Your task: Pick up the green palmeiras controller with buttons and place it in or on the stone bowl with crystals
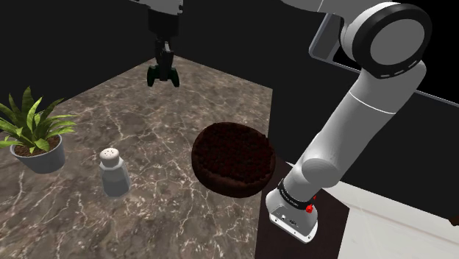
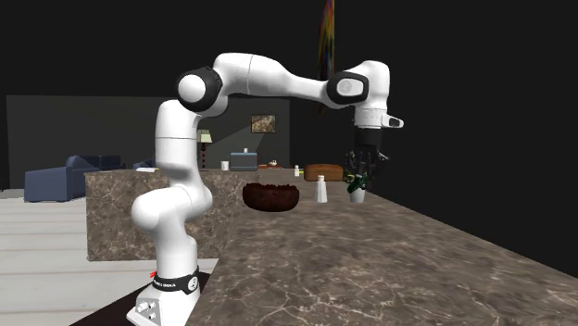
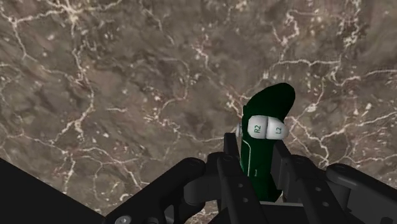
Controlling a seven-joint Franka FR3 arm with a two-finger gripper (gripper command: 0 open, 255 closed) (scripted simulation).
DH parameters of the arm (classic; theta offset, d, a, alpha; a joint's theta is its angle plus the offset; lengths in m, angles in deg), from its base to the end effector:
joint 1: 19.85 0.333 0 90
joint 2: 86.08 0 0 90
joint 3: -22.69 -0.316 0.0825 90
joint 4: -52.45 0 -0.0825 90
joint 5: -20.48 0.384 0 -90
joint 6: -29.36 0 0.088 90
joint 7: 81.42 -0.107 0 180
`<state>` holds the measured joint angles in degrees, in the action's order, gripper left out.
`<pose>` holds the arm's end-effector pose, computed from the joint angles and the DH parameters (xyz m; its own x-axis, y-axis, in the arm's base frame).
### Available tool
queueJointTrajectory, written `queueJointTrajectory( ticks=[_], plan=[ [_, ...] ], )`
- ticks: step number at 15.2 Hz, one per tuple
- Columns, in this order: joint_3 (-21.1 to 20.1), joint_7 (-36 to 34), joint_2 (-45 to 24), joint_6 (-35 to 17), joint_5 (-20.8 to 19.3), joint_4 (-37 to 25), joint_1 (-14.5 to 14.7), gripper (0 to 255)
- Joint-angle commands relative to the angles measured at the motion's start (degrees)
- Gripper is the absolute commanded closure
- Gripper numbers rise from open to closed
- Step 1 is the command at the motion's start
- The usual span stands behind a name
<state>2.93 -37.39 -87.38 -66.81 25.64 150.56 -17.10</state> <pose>0.5179 0.2222 0.5551 0.4103 0.9116 0.0270 0.9077 -0.4054 -0.1080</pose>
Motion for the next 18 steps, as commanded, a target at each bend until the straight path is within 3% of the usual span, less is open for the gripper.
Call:
queueJointTrajectory(
  ticks=[1,12,18],
  plan=[
    [0.01,-0.13,-0.15,1.53,-0.07,-1.67,-0.01,255],
    [-0.14,-1.21,-1.83,9.94,-0.63,-11.71,0.20,255],
    [-0.20,-1.09,12.30,7.83,4.16,3.70,0.62,255]
  ],
)
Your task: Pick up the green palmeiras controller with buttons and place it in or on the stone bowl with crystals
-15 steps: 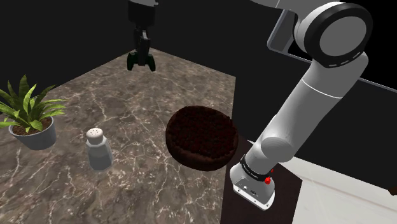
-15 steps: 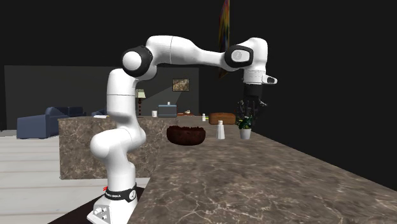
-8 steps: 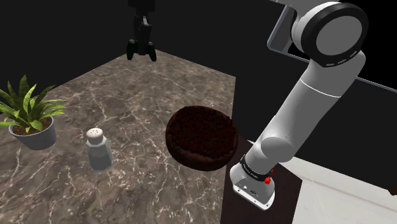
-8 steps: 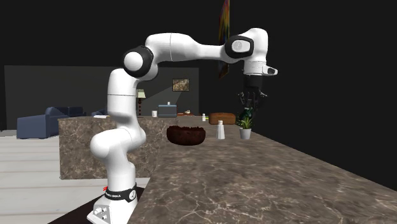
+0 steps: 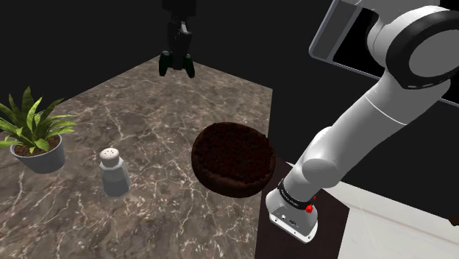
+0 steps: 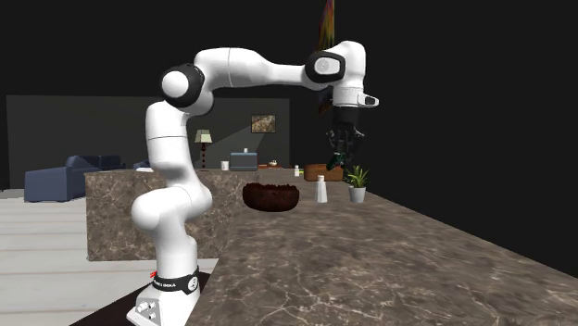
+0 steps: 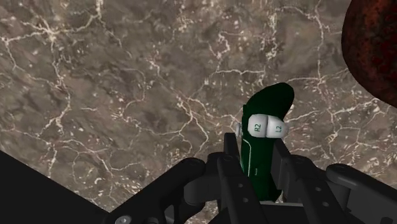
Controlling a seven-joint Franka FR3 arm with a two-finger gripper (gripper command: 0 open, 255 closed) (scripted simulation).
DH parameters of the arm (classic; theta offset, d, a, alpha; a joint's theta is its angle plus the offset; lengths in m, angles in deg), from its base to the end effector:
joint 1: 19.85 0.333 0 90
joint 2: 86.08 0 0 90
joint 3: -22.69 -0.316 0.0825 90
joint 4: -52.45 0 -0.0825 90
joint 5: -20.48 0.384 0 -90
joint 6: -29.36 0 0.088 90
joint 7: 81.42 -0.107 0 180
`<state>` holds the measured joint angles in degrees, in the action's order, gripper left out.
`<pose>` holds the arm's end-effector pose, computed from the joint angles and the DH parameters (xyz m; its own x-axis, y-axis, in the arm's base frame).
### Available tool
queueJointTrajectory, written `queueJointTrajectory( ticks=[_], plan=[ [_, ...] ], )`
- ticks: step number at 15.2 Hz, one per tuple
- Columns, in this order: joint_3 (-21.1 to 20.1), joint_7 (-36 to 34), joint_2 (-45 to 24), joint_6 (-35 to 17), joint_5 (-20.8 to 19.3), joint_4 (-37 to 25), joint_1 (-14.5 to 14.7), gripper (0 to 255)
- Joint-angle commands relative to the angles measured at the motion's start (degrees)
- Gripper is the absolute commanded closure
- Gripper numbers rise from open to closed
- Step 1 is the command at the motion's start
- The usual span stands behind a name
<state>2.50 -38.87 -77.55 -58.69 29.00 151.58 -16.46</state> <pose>0.4516 0.2290 0.6209 0.4094 0.9120 0.0265 0.9082 -0.4045 -0.1077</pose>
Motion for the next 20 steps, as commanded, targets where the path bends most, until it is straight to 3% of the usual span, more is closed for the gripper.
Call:
queueJointTrajectory(
  ticks=[1,10,18,20],
  plan=[
    [0.26,0.35,4.68,-0.36,1.54,4.84,0.23,255],
    [0.18,-1.54,23.51,1.88,7.63,20.42,3.89,255],
    [-0.69,-5.78,38.46,7.10,12.61,29.17,8.53,255],
    [-0.97,-5.53,39.02,5.81,12.89,31.02,8.68,255]
  ],
)
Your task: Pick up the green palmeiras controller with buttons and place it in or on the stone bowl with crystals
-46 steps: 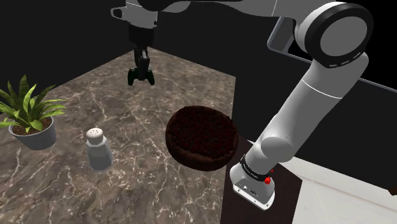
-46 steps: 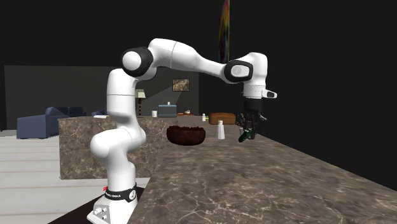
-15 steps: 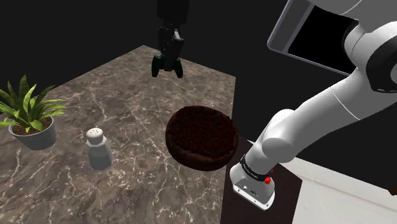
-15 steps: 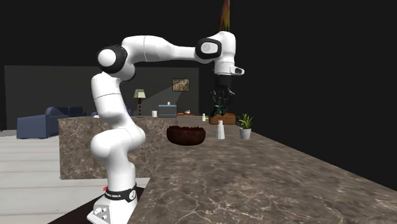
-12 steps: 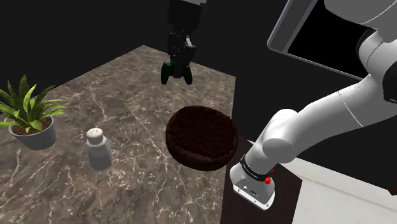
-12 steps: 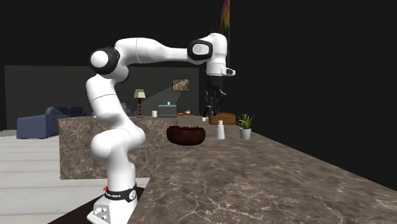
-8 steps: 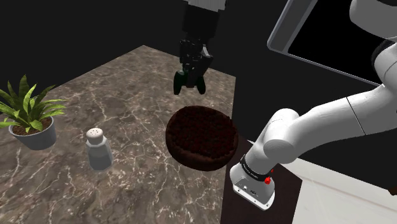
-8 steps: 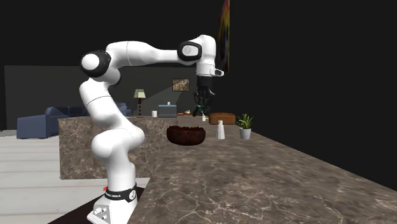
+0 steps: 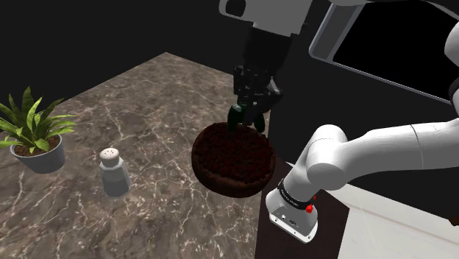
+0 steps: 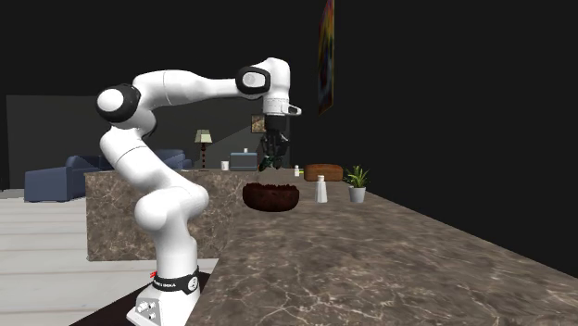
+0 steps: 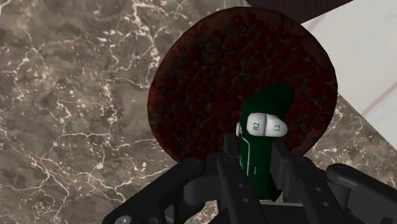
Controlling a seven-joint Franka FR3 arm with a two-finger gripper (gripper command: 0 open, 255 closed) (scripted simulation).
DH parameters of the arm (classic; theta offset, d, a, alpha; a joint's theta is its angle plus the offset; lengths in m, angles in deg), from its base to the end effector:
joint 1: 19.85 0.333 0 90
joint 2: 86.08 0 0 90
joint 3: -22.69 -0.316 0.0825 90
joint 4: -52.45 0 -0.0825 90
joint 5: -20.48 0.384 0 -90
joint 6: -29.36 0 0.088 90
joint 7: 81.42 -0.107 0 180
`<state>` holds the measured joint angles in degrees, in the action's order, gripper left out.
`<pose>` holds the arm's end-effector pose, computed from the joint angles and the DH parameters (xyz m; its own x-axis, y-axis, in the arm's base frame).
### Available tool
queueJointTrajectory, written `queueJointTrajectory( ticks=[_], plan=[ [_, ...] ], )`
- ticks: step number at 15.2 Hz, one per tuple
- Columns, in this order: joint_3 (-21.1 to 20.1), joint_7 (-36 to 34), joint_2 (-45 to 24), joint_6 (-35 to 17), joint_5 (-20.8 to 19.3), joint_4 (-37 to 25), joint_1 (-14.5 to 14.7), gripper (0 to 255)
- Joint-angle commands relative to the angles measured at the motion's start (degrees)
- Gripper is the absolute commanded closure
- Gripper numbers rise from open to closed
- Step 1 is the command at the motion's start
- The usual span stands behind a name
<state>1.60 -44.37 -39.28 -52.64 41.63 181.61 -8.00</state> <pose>0.2078 0.2382 0.6110 0.4100 0.9117 0.0265 0.9079 -0.4052 -0.1076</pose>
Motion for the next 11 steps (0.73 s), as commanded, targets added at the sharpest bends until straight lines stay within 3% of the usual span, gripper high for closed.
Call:
queueJointTrajectory(
  ticks=[1,11],
  plan=[
    [-0.23,0.09,1.02,-0.89,0.41,1.91,0.30,255],
    [-1.95,1.25,3.06,-7.28,2.08,10.36,1.03,255]
  ],
)
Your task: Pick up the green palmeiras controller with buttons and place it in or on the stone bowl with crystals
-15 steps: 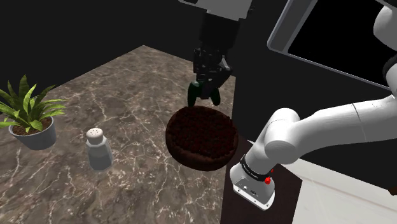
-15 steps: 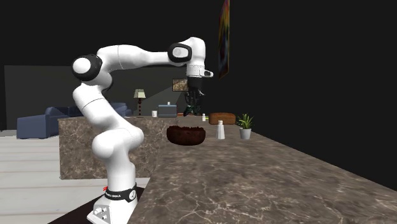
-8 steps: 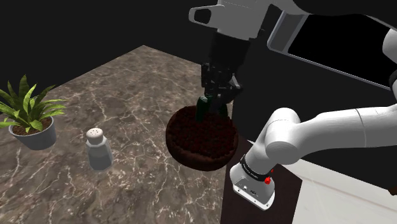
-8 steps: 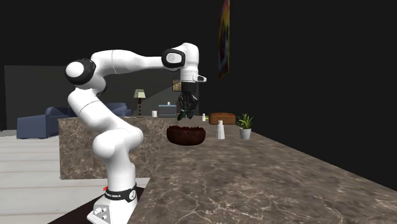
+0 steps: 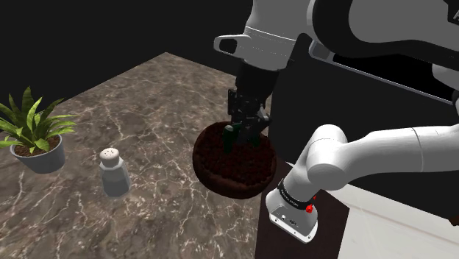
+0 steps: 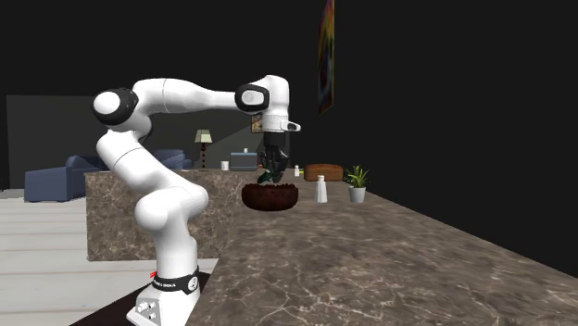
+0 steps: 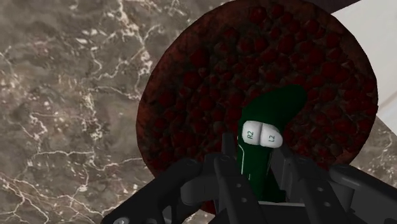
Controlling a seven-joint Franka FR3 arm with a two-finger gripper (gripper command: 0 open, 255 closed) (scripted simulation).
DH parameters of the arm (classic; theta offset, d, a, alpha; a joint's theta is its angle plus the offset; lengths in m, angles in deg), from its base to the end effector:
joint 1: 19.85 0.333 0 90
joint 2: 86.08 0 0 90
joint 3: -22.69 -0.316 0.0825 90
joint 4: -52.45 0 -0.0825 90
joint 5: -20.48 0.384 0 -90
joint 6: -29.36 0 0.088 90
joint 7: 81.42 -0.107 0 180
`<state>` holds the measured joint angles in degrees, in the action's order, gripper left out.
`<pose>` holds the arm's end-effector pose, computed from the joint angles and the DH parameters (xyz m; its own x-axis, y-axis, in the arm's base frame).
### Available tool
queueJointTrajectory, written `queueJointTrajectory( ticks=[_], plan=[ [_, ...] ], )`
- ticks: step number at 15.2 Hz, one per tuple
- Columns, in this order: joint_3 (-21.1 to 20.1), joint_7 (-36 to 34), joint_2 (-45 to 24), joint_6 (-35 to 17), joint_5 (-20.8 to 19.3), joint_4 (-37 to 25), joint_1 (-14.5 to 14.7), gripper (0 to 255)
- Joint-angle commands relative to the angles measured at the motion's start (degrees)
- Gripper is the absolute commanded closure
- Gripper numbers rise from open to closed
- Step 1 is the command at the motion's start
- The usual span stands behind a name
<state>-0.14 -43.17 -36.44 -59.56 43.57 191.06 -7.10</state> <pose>0.2054 0.2380 0.5562 0.4103 0.9114 0.0319 0.9082 -0.4051 -0.1055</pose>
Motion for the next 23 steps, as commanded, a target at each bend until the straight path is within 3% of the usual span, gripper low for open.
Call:
queueJointTrajectory(
  ticks=[1,7,8,13,17,23],
  plan=[
    [-0.20,0.05,0.23,-0.36,0.14,0.91,0.13,255],
    [-0.17,0.02,0.21,-0.37,0.12,0.91,0.19,255],
    [-0.16,0.05,0.17,-0.42,0.10,0.94,0.17,0],
    [-0.17,0.02,0.21,-0.38,0.12,0.91,0.19,0],
    [1.90,-0.55,-2.06,5.67,-1.90,-7.27,-0.76,0],
    [1.90,-0.55,-2.06,5.67,-1.90,-7.27,-0.76,0]
  ],
)
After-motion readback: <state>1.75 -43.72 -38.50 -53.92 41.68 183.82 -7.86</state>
